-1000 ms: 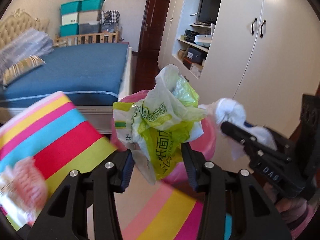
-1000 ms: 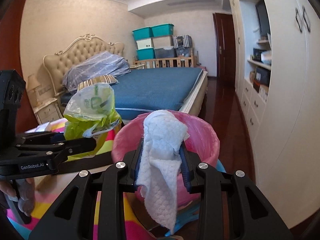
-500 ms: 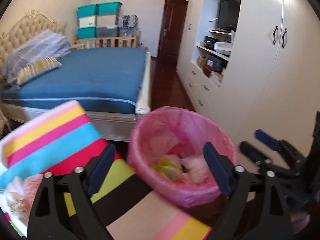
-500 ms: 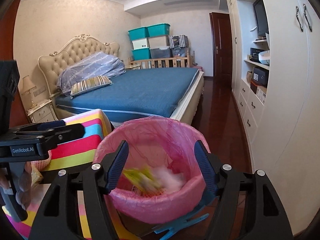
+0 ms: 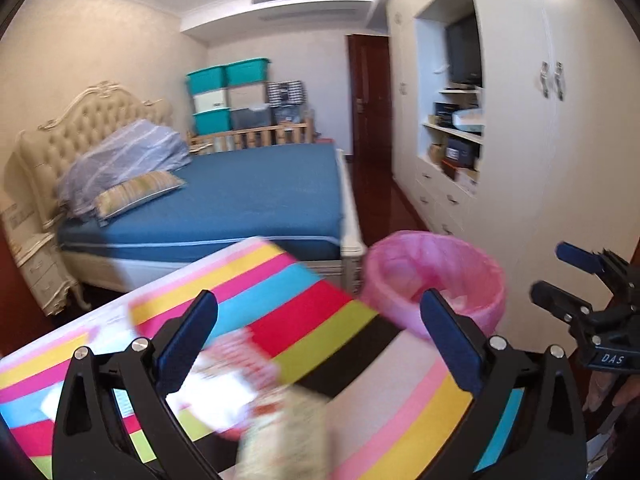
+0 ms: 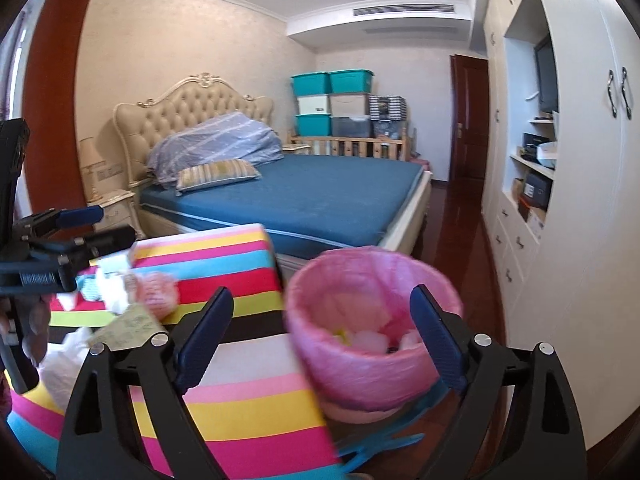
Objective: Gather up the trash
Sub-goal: 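Grasp a medicine box with the right tool while the left tool grasps a white foam block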
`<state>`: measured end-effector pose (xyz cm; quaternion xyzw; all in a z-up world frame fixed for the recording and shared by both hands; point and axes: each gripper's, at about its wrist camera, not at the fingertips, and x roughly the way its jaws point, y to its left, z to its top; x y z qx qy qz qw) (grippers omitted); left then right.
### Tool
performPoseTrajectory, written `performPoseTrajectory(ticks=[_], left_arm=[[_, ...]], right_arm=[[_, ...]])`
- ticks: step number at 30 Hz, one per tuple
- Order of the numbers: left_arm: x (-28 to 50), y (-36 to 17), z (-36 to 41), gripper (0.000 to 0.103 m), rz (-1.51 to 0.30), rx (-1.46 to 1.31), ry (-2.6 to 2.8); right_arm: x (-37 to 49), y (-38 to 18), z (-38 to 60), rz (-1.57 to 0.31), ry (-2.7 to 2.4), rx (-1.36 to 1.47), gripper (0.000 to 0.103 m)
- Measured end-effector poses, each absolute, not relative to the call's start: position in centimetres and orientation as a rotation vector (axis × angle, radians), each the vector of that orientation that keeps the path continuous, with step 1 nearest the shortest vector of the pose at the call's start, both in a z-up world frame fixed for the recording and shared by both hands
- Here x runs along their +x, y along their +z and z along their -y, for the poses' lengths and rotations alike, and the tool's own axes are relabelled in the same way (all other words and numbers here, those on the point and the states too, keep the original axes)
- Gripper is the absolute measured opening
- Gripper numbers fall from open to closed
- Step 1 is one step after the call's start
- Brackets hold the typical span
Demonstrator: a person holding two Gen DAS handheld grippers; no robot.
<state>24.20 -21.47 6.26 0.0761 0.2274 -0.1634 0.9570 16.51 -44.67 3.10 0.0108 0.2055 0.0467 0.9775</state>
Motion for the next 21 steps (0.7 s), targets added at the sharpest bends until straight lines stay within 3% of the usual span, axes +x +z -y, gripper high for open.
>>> performPoseTrajectory(ticks=[7, 21], left_arm=[[20.2, 6.2, 10.7, 0.098, -0.448, 0.146, -0.148], [14.5, -0.6, -3.6, 0.098, -0.571, 0.039, 0.061]], right_arm=[[15.9, 1.0, 38.3, -0.469, 0.176, 0.07, 0.085], [15.9, -1.8, 26.6, -0.591, 0.296, 0.08, 0.085]])
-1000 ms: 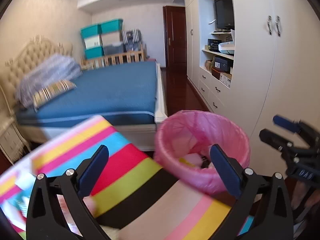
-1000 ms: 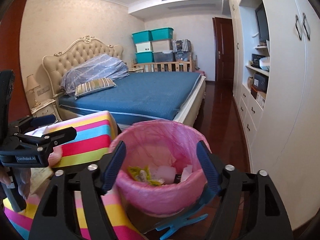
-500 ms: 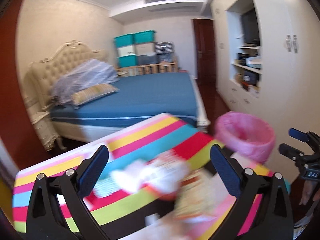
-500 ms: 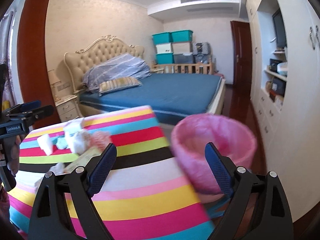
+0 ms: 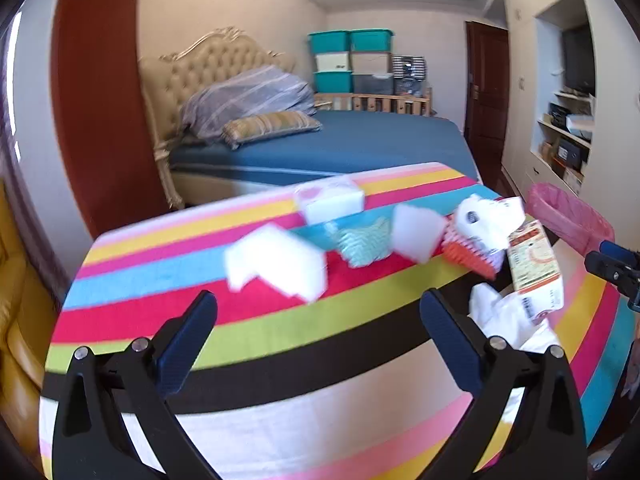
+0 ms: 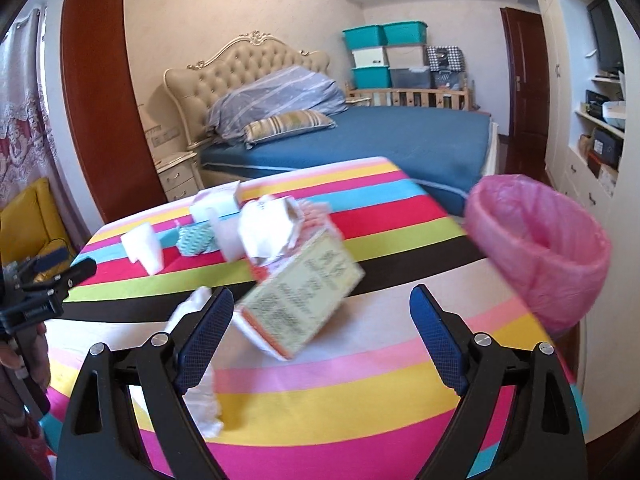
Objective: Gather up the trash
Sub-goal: 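Grasp a medicine box with the right tool while the left tool grasps a white foam block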
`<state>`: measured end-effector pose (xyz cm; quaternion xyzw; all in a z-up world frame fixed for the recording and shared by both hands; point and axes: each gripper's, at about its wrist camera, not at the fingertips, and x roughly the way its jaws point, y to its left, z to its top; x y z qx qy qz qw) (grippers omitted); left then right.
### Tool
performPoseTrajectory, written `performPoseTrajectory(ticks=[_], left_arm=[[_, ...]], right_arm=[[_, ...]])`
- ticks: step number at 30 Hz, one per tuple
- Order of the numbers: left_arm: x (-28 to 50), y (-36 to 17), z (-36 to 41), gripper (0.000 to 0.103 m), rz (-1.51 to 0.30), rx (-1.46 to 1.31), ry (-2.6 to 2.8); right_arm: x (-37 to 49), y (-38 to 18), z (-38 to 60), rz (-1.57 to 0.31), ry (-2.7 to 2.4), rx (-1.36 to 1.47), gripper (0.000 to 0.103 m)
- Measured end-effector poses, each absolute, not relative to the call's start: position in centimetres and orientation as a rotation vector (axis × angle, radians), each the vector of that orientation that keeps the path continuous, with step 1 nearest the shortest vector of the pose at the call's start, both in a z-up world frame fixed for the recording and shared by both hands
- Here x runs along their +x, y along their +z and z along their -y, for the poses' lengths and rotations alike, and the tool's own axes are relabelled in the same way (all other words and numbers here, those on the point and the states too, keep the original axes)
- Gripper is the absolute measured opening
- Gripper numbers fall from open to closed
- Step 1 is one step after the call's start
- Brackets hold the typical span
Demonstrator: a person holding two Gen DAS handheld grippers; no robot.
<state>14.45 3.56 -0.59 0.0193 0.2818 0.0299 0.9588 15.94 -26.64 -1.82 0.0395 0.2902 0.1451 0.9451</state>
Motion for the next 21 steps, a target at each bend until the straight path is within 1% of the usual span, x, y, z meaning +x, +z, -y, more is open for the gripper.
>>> performPoseTrajectory(ticks=[9, 14, 19, 20, 21], left_arm=[[13.8, -2.2, -4.2, 0.098, -0.59, 0.041, 0.079], [14.5, -2.7, -5.6, 0.098, -0.618, -0.043, 0.093], [15.8, -2.7, -6.4, 0.098, -0.637, -0.107, 0.099], [16.3, -2.7, -6.5, 0.098, -0.645, -0.121, 0.1], [17.0, -2.7, -6.6, 0.098, -0.658, -0.148, 0.101]], right_arm=[[18.1, -3.9, 23.4, -0.681, 0.218, 0.152, 0.085], [20.0, -5.9, 23.3, -0.77, 0.217, 0.232, 0.085], [20.8, -6.7, 23.5, -0.794, 0.253, 0.284, 0.085], [20.8, -6.8, 23.5, -0.791, 0.257, 0.283, 0.082], [20.9, -6.8, 23.4, -0.786, 0.265, 0.282, 0.072]])
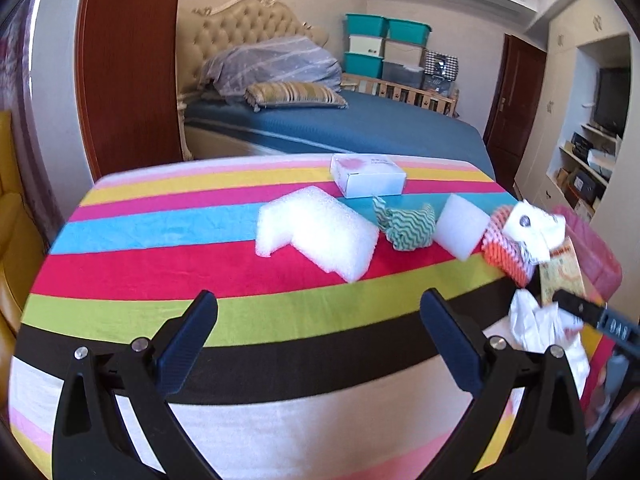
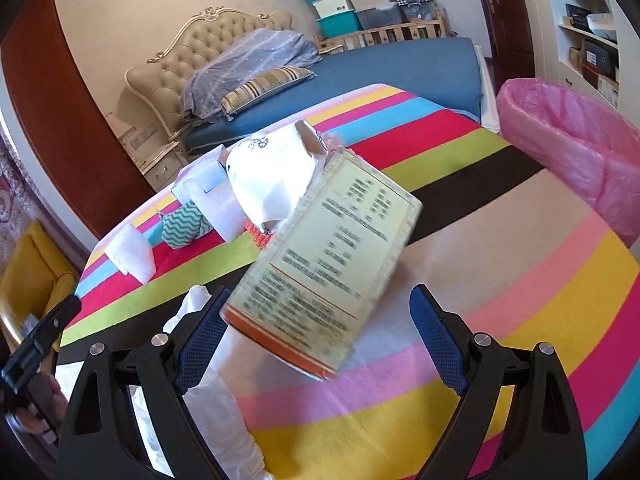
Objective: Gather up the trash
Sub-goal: 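Grasp a medicine box with the right tool while the left tool grasps a white foam block, then lift the medicine box and foam block off the table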
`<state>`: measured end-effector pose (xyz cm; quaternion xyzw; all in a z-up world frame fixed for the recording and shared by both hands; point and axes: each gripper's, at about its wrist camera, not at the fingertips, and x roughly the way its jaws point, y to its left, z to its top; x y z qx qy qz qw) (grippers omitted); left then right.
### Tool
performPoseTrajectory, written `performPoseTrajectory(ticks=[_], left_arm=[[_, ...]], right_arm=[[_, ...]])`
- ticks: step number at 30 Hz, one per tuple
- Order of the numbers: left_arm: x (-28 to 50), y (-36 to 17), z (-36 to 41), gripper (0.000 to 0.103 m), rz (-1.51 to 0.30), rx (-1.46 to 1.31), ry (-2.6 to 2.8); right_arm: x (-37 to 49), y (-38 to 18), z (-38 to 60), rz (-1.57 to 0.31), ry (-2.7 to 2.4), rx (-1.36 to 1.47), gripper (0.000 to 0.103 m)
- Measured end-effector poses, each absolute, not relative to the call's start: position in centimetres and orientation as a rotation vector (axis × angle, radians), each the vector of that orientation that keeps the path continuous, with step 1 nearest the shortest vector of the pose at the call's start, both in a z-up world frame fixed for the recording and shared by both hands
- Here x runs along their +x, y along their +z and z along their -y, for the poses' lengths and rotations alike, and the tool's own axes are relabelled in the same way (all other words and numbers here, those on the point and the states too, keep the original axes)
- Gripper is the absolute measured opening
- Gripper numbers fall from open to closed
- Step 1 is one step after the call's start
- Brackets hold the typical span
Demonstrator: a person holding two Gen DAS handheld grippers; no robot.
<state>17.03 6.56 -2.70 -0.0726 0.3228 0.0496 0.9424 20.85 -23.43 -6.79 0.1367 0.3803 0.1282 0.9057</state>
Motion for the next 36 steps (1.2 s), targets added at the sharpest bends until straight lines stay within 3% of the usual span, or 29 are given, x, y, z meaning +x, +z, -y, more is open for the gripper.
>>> performPoseTrajectory(ticks=[1, 16, 18, 20, 25, 31, 36], left_arm=[[17.5, -2.7, -6.5, 0.098, -0.664, -0.167, 0.101], [27.2, -4.5, -3.9, 0.097, -0.746, -0.217, 0.305], [28.1, -5.0, -3.9, 0.084, -0.766, -0.223, 0.3], [28.5, -5.6, -3.8, 0.049, -0.806, -0.235, 0.263], [26.1, -5.4, -2.5, 0.039, -0.761, -0.179, 0.173], [21.1, -3.9, 0.7, 0.038, -0.671, -0.083, 0.024], [18.9, -4.4, 2.8, 0.038, -0.699, -0.053, -0.084]], right_arm=[[20.8, -6.8, 23.4, -0.774, 0.298, 0.286, 0.065], [17.4, -4.9, 26.0, -0.637, 0.276, 0.171, 0.058], [17.1, -4.6, 26.2, -0.622, 0.275, 0.151, 0.057], [16.8, -4.3, 26.3, -0.611, 0.274, 0.135, 0.057], [16.0, -4.1, 26.7, -0.597, 0.289, 0.109, 0.057], [14.7, -4.5, 27.9, -0.62, 0.306, 0.101, 0.057], [13.8, -5.1, 29.1, -0.668, 0.29, 0.073, 0.058]])
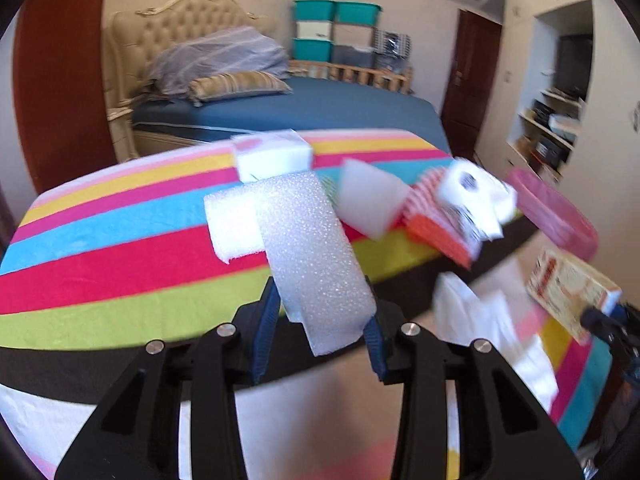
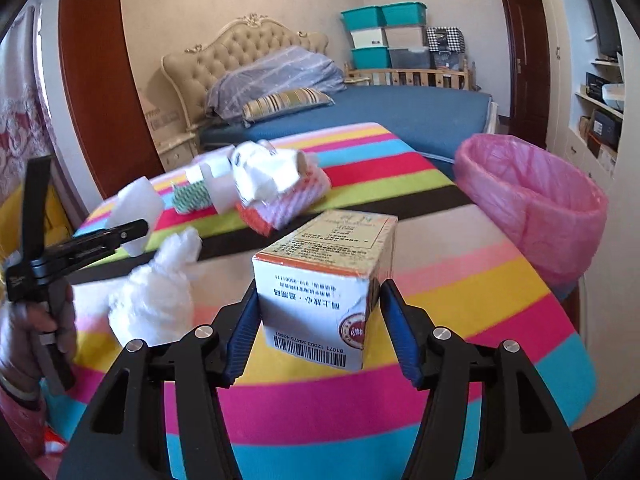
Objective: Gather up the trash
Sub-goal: 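Lift the medicine box and foam block off the table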
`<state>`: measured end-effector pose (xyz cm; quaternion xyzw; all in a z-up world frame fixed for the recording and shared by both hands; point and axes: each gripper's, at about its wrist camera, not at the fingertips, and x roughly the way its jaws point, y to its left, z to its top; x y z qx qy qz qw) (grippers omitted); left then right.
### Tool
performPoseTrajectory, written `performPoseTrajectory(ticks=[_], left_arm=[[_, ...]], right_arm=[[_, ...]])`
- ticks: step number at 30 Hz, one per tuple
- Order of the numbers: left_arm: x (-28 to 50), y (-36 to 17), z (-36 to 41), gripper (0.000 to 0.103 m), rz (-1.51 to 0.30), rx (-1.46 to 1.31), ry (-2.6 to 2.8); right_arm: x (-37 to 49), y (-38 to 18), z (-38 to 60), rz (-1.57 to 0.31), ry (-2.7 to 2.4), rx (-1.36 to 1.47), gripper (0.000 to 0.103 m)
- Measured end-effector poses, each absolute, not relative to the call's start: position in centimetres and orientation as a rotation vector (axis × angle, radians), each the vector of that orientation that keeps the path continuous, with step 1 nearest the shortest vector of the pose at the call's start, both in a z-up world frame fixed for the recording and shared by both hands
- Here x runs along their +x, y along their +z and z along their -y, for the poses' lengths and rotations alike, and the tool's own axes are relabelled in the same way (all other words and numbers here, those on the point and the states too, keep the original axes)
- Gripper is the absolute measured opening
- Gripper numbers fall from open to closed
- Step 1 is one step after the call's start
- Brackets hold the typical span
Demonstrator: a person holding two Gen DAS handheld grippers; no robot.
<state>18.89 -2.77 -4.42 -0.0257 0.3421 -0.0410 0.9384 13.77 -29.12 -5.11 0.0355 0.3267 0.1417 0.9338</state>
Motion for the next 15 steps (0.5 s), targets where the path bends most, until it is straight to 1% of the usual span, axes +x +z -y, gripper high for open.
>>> performPoseTrajectory(ticks=[1, 2, 3, 5, 11, 13, 14, 15], left_arm=[[18.7, -4.6, 3.1, 0.038, -0.705, -0.045, -0.095], [18.7, -4.9, 3.2, 0.039, -0.709, -0.039, -0.101], [18.6, -5.0, 3.5, 0.039, -0.713, -0.026, -0.103], [18.8, -5.5, 3.8, 0.039, -0.721, -0.017, -0.101], [18.8, -5.9, 3.1, 0.039, -0.736, -0.028, -0.102], [18.7, -5.8, 3.1, 0.039, -0.73, -0.023, -0.11], [18.6, -5.8, 3.1, 0.039, -0.724, -0.019, -0.112], [18.3, -5.7, 3.0, 0.039, -0.715, -0.014, -0.112]], right_arm=[[13.7, -5.2, 29.2, -0.678, 0.289, 0.061, 0.058], [13.7, -5.3, 29.2, -0.681, 0.283, 0.051, 0.062], [13.6, -5.2, 29.3, -0.678, 0.264, 0.04, 0.073], [13.6, -5.0, 29.2, -0.672, 0.253, 0.042, 0.079], [14.5, -4.8, 27.8, -0.69, 0.241, -0.013, 0.079], [15.0, -5.4, 27.5, -0.723, 0.211, -0.04, 0.069], [15.1, -5.6, 27.5, -0.731, 0.206, -0.047, 0.058], [15.0, -5.8, 27.6, -0.734, 0.208, -0.047, 0.053]])
